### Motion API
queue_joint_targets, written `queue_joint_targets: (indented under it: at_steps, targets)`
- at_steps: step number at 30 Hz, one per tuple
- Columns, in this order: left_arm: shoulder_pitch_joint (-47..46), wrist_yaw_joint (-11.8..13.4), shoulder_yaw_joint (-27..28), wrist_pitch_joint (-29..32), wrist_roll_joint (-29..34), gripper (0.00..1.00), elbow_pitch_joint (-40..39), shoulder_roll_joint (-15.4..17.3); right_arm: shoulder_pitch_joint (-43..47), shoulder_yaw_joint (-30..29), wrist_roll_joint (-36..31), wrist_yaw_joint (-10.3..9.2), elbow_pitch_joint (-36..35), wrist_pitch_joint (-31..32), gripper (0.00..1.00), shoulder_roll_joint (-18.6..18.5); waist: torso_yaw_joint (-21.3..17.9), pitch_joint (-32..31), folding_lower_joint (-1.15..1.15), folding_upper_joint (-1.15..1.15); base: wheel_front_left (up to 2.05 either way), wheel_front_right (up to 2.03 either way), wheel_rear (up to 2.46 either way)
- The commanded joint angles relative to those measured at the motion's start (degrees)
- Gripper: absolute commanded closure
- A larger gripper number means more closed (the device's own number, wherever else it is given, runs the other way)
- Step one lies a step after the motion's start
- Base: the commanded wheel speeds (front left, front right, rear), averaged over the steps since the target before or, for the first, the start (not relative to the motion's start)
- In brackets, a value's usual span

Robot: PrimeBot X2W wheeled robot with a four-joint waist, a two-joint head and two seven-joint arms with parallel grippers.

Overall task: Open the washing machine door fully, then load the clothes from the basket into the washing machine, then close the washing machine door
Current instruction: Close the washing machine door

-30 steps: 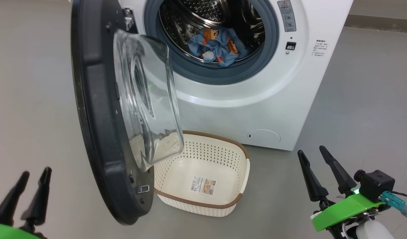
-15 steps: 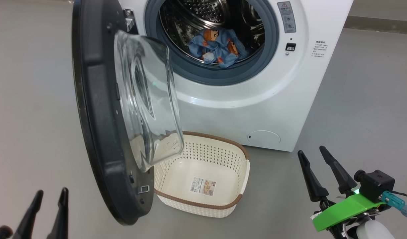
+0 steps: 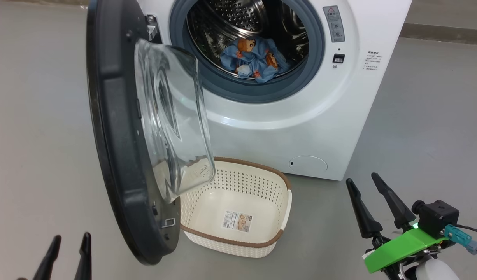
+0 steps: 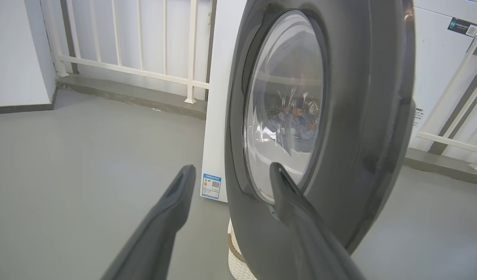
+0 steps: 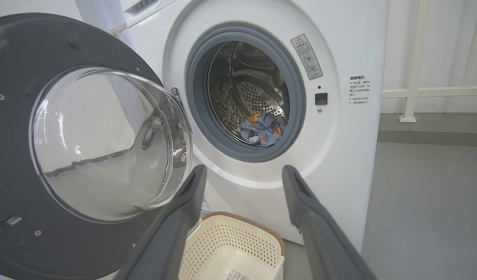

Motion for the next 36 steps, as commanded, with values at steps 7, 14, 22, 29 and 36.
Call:
queue_joint_targets:
  at_steps: [7,14,22,29,36]
  targets:
    - [-1.2,0.0,2.0,-1.0,1.0,0.00,-1.3,0.4,0.2,1.3,0.1,0.16,-1.3,-0.3,0.00,-0.2,0.3,-0.1,0.00,0.00,0.00,0.00,0.00]
    - [-1.6,-0.1,1.5,-1.1,1.3,0.00,-1.2,0.3,-0.1,1.4,0.1,0.16,-1.2,-0.3,0.00,-0.3,0.4,0.2,0.00,0.00,0.00,0.00,0.00]
    - [-1.8,0.2,1.3,-1.0,1.3,0.00,-1.5,0.8,-0.2,1.5,0.0,0.16,-1.3,-0.3,0.00,-0.2,0.3,0.8,0.00,0.00,0.00,0.00,0.00]
    - [-1.9,0.5,1.1,-0.8,1.4,0.00,-1.9,1.2,-0.3,1.6,-0.1,0.16,-1.2,-0.3,0.00,-0.3,0.3,0.8,0.00,0.00,0.00,0.00,0.00]
    - [-2.1,0.7,1.5,-0.1,0.8,0.00,-3.1,1.9,-0.2,1.7,0.1,0.16,-1.2,-0.3,0.00,-0.4,0.5,0.5,0.00,0.00,0.00,0.00,0.00]
